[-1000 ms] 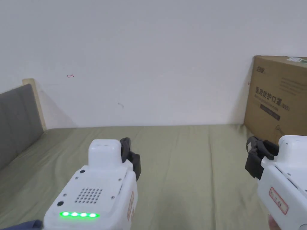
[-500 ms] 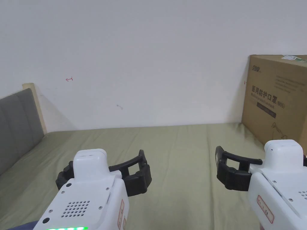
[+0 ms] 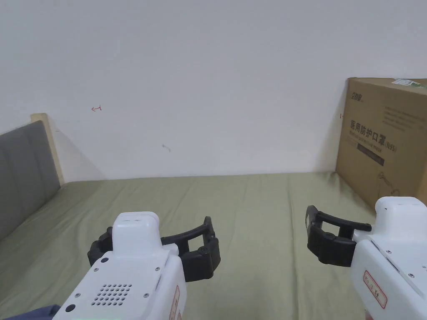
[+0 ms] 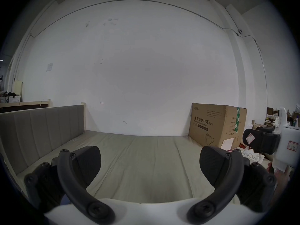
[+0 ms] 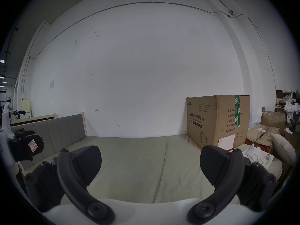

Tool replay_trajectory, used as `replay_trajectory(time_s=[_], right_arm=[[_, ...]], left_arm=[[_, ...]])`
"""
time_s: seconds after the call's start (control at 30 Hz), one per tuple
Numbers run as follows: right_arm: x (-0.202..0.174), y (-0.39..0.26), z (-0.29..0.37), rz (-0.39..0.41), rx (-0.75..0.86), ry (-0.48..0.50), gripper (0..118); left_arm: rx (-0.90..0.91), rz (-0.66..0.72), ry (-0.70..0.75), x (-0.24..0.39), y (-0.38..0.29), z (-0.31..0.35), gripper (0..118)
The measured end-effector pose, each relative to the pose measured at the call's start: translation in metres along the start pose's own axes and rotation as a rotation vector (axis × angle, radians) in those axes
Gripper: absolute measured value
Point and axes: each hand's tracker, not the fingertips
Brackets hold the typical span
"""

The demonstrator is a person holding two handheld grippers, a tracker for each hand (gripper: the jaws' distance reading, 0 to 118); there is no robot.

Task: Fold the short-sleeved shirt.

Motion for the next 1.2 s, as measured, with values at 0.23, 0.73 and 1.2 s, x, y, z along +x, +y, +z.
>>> replay_trajectory(time_s=[0.23, 0.73, 1.2], right_arm=[[0.001, -0.001, 0.001, -0.032, -0.021, 0.012, 118], [-0.006, -0.002, 0.002, -0.005, -0.037, 0.032, 118], [-0.008, -0.01, -0.003, -0.003, -0.056, 0.036, 118]], left_arm=[[0.012, 0.037, -0.001, 0.0, 0.006, 0.003, 118], [-0.009, 0.015, 0.056, 0.007, 0.006, -0.002, 118], [-0.038, 0.047, 0.077, 0.003, 0.003, -0.01, 118]])
